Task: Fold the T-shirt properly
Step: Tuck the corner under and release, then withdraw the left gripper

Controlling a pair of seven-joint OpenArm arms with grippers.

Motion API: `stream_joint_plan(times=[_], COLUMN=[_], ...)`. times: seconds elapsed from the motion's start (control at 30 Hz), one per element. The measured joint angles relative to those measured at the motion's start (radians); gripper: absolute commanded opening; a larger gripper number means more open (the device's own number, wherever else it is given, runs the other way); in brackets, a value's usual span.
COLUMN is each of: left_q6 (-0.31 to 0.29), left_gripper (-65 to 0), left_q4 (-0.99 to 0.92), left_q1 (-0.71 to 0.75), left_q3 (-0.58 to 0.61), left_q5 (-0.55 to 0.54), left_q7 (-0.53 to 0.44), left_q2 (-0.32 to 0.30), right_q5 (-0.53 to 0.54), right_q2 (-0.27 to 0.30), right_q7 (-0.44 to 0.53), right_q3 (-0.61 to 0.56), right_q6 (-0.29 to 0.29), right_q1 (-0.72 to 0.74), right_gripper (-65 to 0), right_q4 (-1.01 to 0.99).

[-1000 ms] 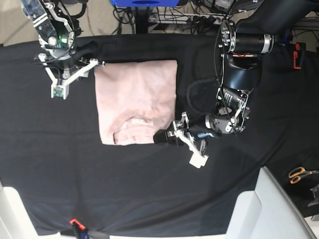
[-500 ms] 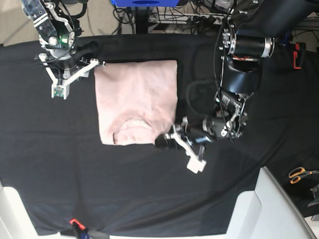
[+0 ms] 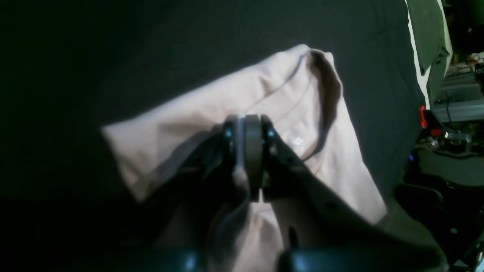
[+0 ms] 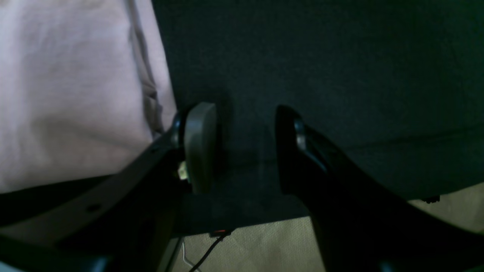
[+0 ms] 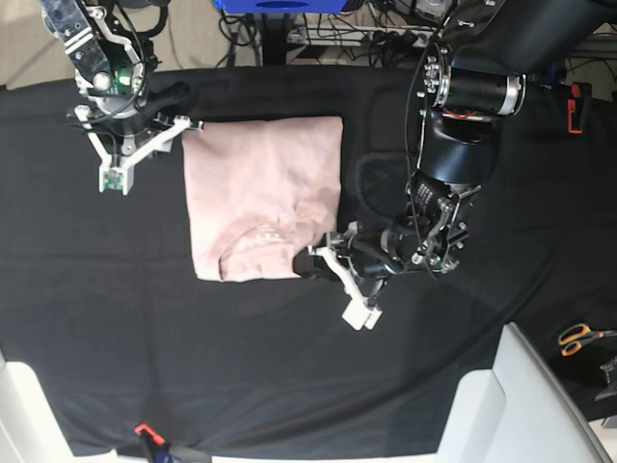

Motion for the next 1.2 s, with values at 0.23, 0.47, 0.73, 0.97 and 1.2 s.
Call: stream_joint_plan(times=[0.23, 0.47, 0.73, 0.97, 1.2], left_q6=[0.019, 0.019, 0.019, 0.019, 0.026], left_gripper=[-65.0, -45.7, -34.4, -33.2, -43.1], left_q4=[0.0, 0.0, 0.0, 0.003, 0.027], left_q1=[-0.015, -0.013, -0.018, -0.128, -0.102], left_q3=[0.007, 0.008, -0.003, -0.003, -0.118], left_q5=[0.0, 0.0, 0.0, -0.008, -0.224], left_q7=[0.0, 0.0, 0.003, 0.007, 0.179], left_q2=[-0.001, -0.001, -0.027, -0.066, -0.068], right_q5=[0.0, 0.0, 0.0, 0.0, 0.0], right_q2=[0.0, 0.003, 0.003, 0.002, 0.003], right_q7=[-0.001, 0.0, 0.0, 0.0, 0.0], right_q3=[0.0, 0.0, 0.0, 0.0, 0.0], right_q6=[0.0, 0.0, 0.0, 0.0, 0.0], right_q1=[0.004, 0.008, 0.009, 0.008, 0.0], right_gripper=[-39.9, -39.9, -39.9, -39.9, -39.9], right_q4=[0.0, 0.0, 0.0, 0.0, 0.001])
